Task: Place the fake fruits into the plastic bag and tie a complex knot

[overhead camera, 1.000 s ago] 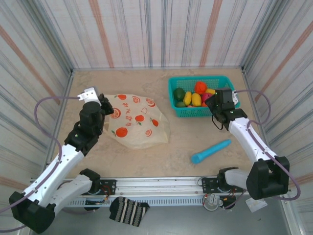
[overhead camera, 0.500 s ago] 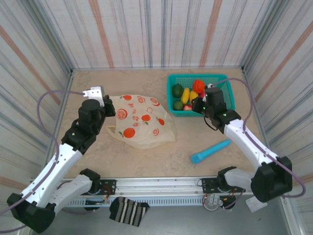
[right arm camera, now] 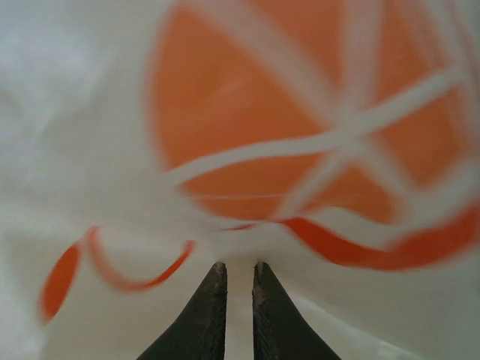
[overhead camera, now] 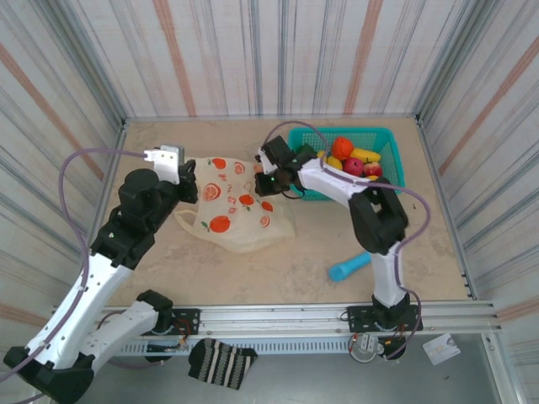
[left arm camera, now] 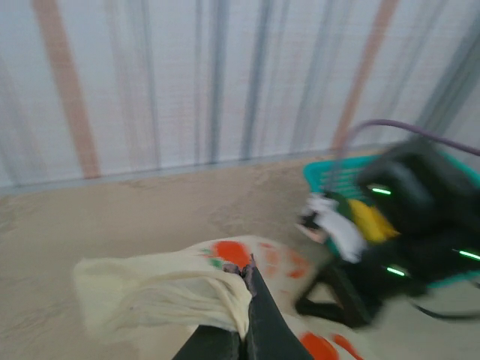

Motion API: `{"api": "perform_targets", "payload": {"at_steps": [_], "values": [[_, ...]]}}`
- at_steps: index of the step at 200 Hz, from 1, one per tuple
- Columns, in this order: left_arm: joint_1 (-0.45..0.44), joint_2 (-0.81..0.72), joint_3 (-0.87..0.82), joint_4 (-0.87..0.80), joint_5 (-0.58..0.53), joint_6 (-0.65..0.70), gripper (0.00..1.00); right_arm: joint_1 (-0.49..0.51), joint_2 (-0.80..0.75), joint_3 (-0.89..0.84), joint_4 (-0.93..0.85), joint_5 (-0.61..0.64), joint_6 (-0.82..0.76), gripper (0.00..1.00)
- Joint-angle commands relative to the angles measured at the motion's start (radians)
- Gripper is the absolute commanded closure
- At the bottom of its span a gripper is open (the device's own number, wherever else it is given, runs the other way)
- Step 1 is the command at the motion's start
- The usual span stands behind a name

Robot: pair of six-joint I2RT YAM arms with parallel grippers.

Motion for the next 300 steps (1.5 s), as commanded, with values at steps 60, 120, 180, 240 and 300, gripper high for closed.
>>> {"api": "perform_targets", "payload": {"at_steps": [60,120,180,240,300], "values": [[-0.005,-0.021,0.014,-0.049,0.360,0.021,1.00,-0.100,0.079,0.387,-0.005,-0.007,-0.045,0.56],[-0.029,0.068,-0.019,-0.008,0.416,-0.028,1.00,-0.070,-0.448,-0.294,0.382,-0.065,-0.041,0.25],[-0.024,0.094,0.012,0.078,0.471,-0.132,1.00,0.228,-0.677,-0.629,0.518,0.241,-0.190,0.00],[-0.019,0.047,0.037,0.023,0.429,-0.100,1.00,0.379,-0.492,-0.538,0.496,0.683,-0.360,0.02],[-0.018,-0.062,0.039,-0.175,0.187,0.099,1.00,0.200,-0.596,-0.537,0.392,0.551,-0.389,0.36]]}}
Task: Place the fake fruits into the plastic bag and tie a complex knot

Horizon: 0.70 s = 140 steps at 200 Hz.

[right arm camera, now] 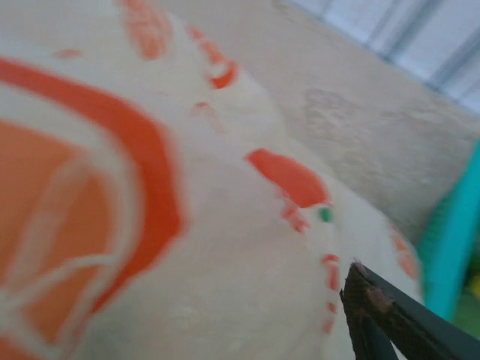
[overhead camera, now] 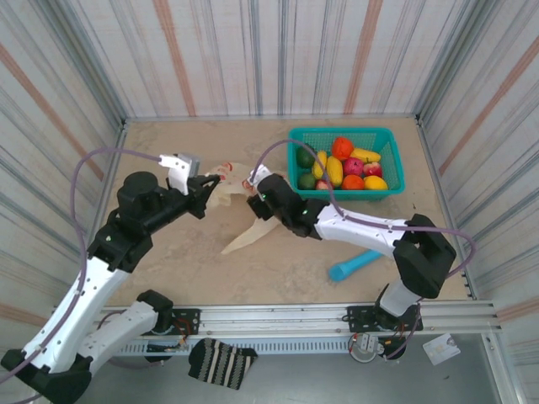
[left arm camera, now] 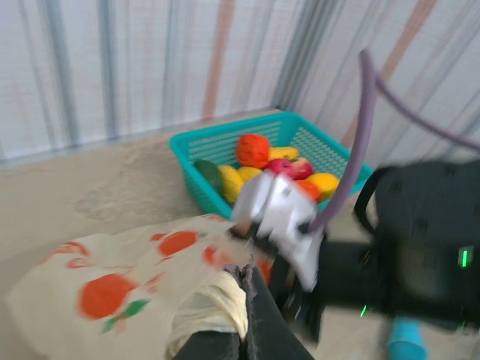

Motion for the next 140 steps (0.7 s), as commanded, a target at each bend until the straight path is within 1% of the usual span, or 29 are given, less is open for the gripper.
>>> {"api": "perform_targets", "payload": {"at_steps": [1,7,13,24,32,37,45,55,61,73,88,110,122,131,140], "values": [[0.004,-0.033,0.032,-0.112,-0.126,0.128,1.00,-0.074,-0.092,0.029,-0.071,-0.054,-0.029,0.36],[0.005,-0.036,0.032,-0.128,-0.136,0.146,1.00,-0.092,-0.102,0.030,-0.084,-0.073,-0.034,0.40],[0.005,-0.037,0.031,-0.143,-0.147,0.159,1.00,-0.108,-0.112,0.030,-0.096,-0.097,-0.036,0.40],[0.005,-0.038,0.028,-0.165,-0.167,0.177,1.00,-0.152,-0.136,0.032,-0.124,-0.217,-0.036,0.42],[0.005,-0.041,0.022,-0.169,-0.161,0.187,1.00,-0.177,-0.146,0.032,-0.139,-0.288,-0.035,0.54],[0.004,-0.044,0.017,-0.167,-0.157,0.193,1.00,-0.188,-0.149,0.033,-0.147,-0.309,-0.037,0.62],[0.003,-0.048,0.013,-0.164,-0.159,0.198,1.00,-0.205,-0.143,0.042,-0.175,-0.345,-0.038,0.73],[0.003,-0.051,0.016,-0.161,-0.157,0.199,1.00,-0.223,-0.121,0.078,-0.236,-0.398,-0.038,0.84],[0.003,-0.054,0.019,-0.154,-0.138,0.206,1.00,-0.228,-0.105,0.101,-0.265,-0.426,-0.038,0.88],[0.001,-0.054,0.023,-0.127,-0.044,0.223,1.00,-0.226,-0.074,0.142,-0.309,-0.509,-0.039,0.90],[-0.020,-0.038,0.033,-0.104,0.120,0.250,1.00,-0.221,-0.040,0.196,-0.342,-0.585,-0.002,0.92],[-0.071,-0.001,0.045,-0.090,0.372,0.276,1.00,-0.223,-0.010,0.247,-0.303,-0.697,0.100,0.93],[-0.103,0.011,0.050,-0.081,0.483,0.281,1.00,-0.223,0.009,0.275,-0.271,-0.732,0.152,0.94],[-0.124,0.017,0.054,-0.082,0.542,0.291,1.00,-0.223,0.026,0.293,-0.249,-0.730,0.182,0.95],[-0.136,0.015,0.058,-0.082,0.551,0.292,1.00,-0.224,0.047,0.316,-0.244,-0.715,0.199,0.96]]}}
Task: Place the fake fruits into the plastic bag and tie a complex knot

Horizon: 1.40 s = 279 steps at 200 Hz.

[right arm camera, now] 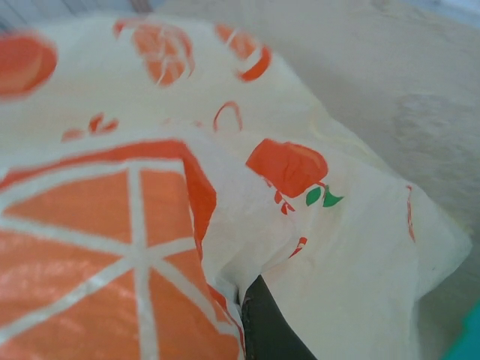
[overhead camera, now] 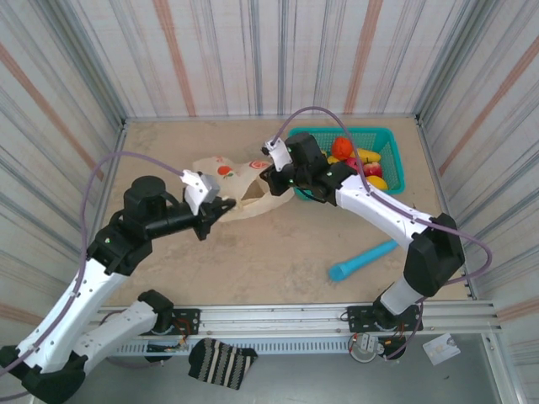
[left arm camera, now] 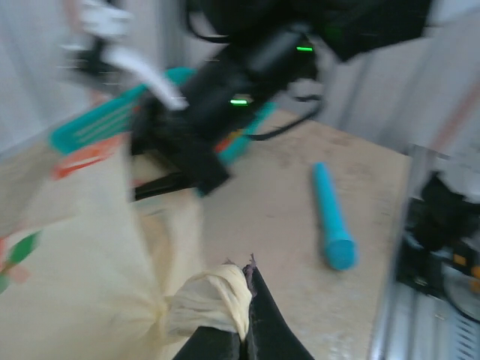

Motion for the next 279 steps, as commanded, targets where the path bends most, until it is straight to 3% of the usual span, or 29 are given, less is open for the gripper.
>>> {"api": "perform_targets", "payload": {"at_steps": [1,26,46,53,66,79,104,126,157,174,194,206,215,223,232,239,262,279], "values": [[-0.037,-0.002,0.036,0.027,0.242,0.045,1.00,0.001,0.049,0.071,0.025,-0.080,0.118,0.96],[-0.038,-0.058,0.031,0.036,0.185,0.050,1.00,0.002,0.107,0.125,0.001,0.099,0.140,0.94],[-0.033,-0.121,0.019,0.038,0.065,0.050,1.00,-0.002,0.131,0.126,-0.005,0.267,0.143,0.81],[-0.029,-0.142,0.013,0.038,0.014,0.047,1.00,-0.006,0.138,0.122,-0.001,0.312,0.129,0.73],[-0.022,-0.177,0.007,0.032,-0.128,0.035,1.00,-0.009,0.152,0.121,-0.008,0.394,0.094,0.42],[-0.016,-0.200,0.007,0.015,-0.282,0.031,1.00,-0.014,0.163,0.122,-0.026,0.408,0.051,0.33],[-0.006,-0.212,0.018,-0.028,-0.569,0.030,1.00,-0.025,0.127,0.066,0.003,0.368,0.002,0.33],[0.017,-0.209,0.014,-0.039,-0.598,0.044,1.00,-0.050,0.113,0.036,-0.010,0.371,-0.017,0.43],[0.033,-0.199,0.015,-0.062,-0.730,0.038,1.00,-0.105,0.098,0.003,-0.045,0.388,-0.005,0.53],[0.035,-0.192,0.013,-0.050,-0.692,0.048,1.00,-0.130,0.068,-0.027,-0.026,0.261,-0.002,0.52],[0.036,-0.153,0.012,-0.037,-0.446,0.065,1.00,-0.116,0.057,-0.012,-0.017,0.031,-0.032,0.65],[0.037,-0.099,0.023,-0.048,-0.295,0.053,1.00,-0.094,0.062,0.009,-0.011,-0.014,-0.026,0.75],[0.037,-0.053,0.039,-0.066,-0.214,0.038,1.00,-0.076,0.071,0.031,-0.011,-0.013,-0.018,0.76],[0.037,-0.013,0.050,-0.075,-0.168,0.020,1.00,-0.061,0.078,0.043,-0.002,0.002,-0.005,0.68],[0.038,0.016,0.056,-0.079,-0.145,0.002,1.00,-0.043,0.087,0.055,0.005,0.026,0.006,0.45],[0.037,0.026,0.056,-0.070,-0.142,-0.016,1.00,-0.027,0.091,0.068,0.004,0.061,0.010,0.36],[0.044,0.015,0.049,-0.027,-0.170,-0.055,1.00,0.008,0.082,0.088,0.000,0.112,-0.002,0.32],[0.075,0.009,0.064,-0.020,-0.159,-0.076,1.00,0.015,0.064,0.085,0.011,0.112,-0.009,0.37]]}}
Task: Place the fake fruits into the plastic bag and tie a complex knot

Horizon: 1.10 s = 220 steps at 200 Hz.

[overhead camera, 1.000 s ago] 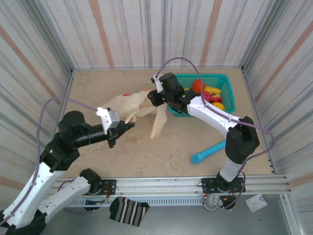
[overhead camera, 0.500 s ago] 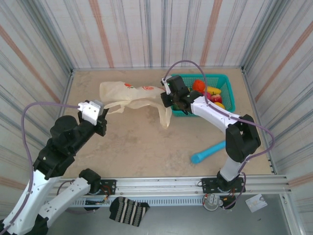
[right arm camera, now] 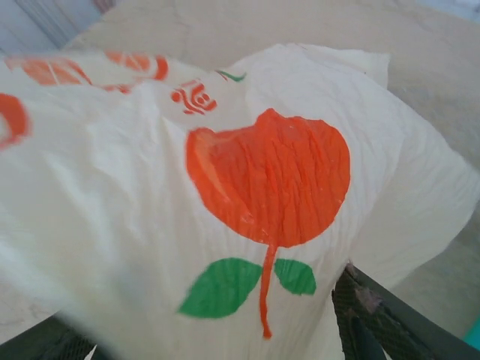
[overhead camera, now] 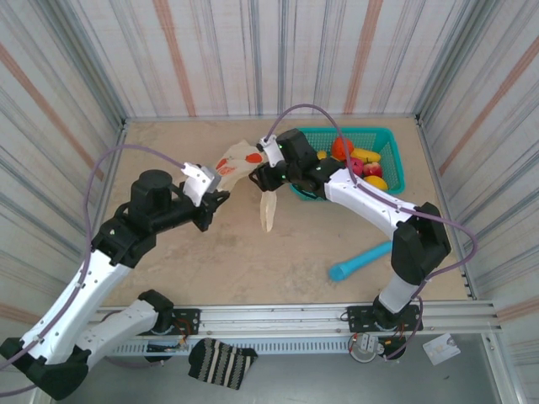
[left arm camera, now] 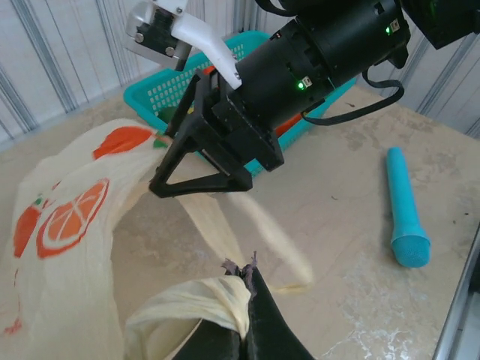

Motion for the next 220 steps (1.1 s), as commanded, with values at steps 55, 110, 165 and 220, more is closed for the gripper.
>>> {"api": "perform_targets", "payload": {"at_steps": [55,110,165,220], "values": [[0.091,-0.011,0.082,0.028,0.107,-0.063,1.00,0.008,-0.053,0.014,0.020,0.003,-0.066,0.42],[0.091,-0.014,0.084,0.017,0.123,-0.029,1.00,0.091,-0.008,0.109,0.014,0.030,-0.369,0.20],[0.091,-0.025,0.089,0.011,0.120,-0.015,1.00,0.147,0.118,0.249,-0.028,-0.084,-0.547,0.31],[0.091,-0.014,0.133,0.029,0.079,-0.004,1.00,0.134,0.211,0.376,-0.090,-0.291,-0.471,0.27]]}}
